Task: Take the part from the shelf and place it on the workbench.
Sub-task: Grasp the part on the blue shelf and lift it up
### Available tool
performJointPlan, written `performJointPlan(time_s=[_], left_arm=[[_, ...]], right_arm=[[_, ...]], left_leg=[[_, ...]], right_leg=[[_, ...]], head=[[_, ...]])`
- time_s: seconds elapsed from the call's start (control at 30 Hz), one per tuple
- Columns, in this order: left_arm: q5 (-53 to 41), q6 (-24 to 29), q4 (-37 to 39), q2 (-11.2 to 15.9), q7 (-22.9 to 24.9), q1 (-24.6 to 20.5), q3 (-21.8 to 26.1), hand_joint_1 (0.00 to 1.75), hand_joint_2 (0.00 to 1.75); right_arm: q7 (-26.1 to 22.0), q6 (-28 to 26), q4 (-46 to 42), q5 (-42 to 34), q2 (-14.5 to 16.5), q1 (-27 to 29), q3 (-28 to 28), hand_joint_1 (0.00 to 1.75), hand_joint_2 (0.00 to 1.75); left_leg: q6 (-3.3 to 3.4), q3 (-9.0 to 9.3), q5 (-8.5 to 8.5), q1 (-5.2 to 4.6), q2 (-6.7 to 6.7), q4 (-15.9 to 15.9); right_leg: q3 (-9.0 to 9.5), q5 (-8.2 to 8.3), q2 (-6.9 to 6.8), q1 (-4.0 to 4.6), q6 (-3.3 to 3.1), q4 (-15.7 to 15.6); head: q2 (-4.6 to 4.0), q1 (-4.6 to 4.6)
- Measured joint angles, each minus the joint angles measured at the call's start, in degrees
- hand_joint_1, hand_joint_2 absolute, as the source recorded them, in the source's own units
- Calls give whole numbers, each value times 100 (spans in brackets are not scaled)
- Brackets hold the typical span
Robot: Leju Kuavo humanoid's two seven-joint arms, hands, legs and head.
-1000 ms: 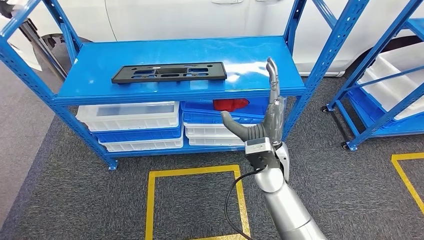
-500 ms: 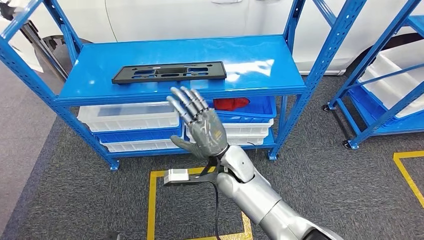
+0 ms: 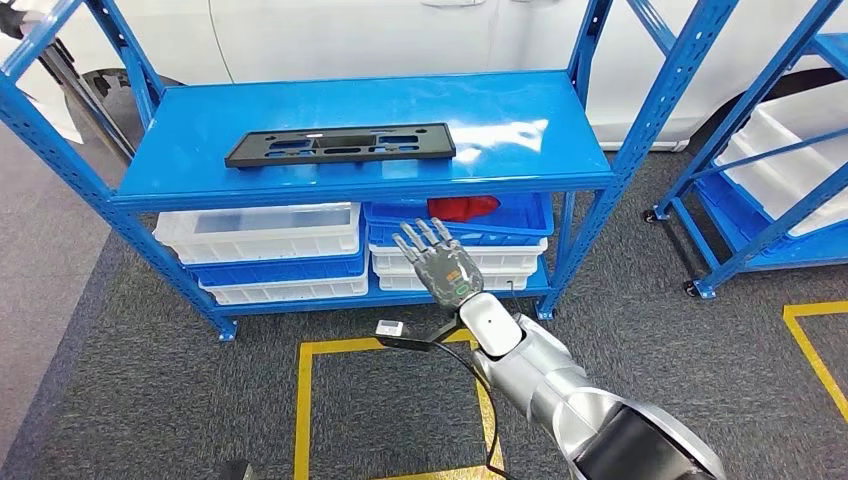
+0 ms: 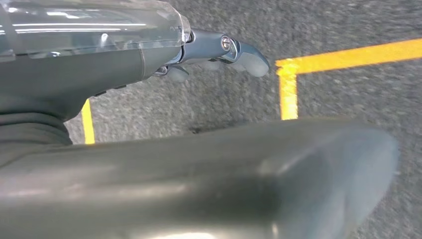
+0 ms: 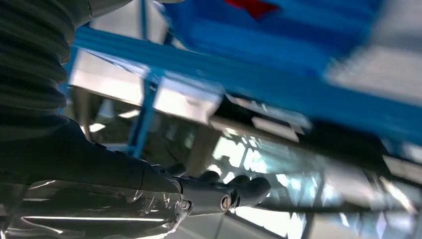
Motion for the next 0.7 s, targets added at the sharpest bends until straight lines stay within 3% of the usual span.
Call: performJointPlan(time_s=[0.1, 0.13, 0.2, 0.27, 0.3, 0.37, 0.43, 0.53, 0.6, 0.63, 0.7], left_arm=[[-71, 13, 1, 16, 10, 10, 1, 0, 0], [-98, 14, 1, 22, 11, 0, 1, 0, 0], [-159, -4, 1, 31, 10, -22, 1, 0, 0], [-220, -29, 1, 32, 11, -33, 1, 0, 0], [-252, -34, 1, 32, 22, -39, 1, 0, 0], [-316, -21, 1, 32, 63, -65, 1, 0, 0], [-357, -4, 1, 34, 108, -107, 1, 0, 0], [-367, -2, 1, 46, 137, -137, 1, 0, 0], [-382, -3, 1, 63, 139, -140, 1, 0, 0], [-392, -3, 1, 73, 138, -142, 1, 0, 0], [-406, -4, 1, 81, 139, -139, 2, 0, 0]], right_arm=[[601, 194, 301, -88, -204, -73, -1, 0, 175], [841, 208, 379, -143, -268, -92, -10, 0, 175], [1236, 157, 502, -370, -386, -116, -99, 0, 175], [1401, 13, 577, -686, -472, -137, -293, 0, 175], [1386, -84, 598, -826, -497, -174, -426, 0, 175], [1272, -248, 617, -994, -520, -315, -689, 0, 175], [1118, -327, 619, -1026, -499, -494, -883, 0, 175], [841, -395, 613, -1035, -370, -637, -1054, 0, 175], [615, -485, 582, -1089, -227, -668, -1163, 0, 175], [501, -530, 549, -1121, -154, -675, -1217, 0, 175], [231, -581, 436, -1173, -28, -657, -1327, 0, 175]], left_leg=[[124, -7, 36, 13, 1, -31], [160, -6, 45, 15, 3, -45], [203, -11, 40, -7, 8, -43], [217, -9, 31, -26, 9, -35], [217, -7, 25, -32, 9, -26], [197, -4, 6, -40, 10, 1], [155, -21, -18, -64, 14, 38], [71, -23, -26, -74, 19, 27], [-1, -63, -123, -60, 19, 141], [-37, -153, -249, -54, 19, 349], [-98, -496, -597, -37, 18, 1073]], right_leg=[[-86, -136, -5, -22, 91, 173], [-208, -284, -5, -29, 109, 427], [-603, -633, -4, -31, 124, 1226], [-879, -727, -5, -31, 125, 1732], [-855, -600, -5, -31, 114, 1632], [-540, -185, -10, -27, 67, 898], [-244, 63, -18, -6, 23, 234], [-176, 82, -16, 18, -48, 69], [-149, 104, -14, 0, -117, 24], [-136, 112, -13, -14, -145, 4], [-128, 105, -14, -15, -177, 0]], head=[[-1, 0], [-1, 0], [-1, 0], [-1, 1], [-1, 1], [0, 1], [-1, 0], [0, 0], [0, -1], [0, -2], [-1, -2]])
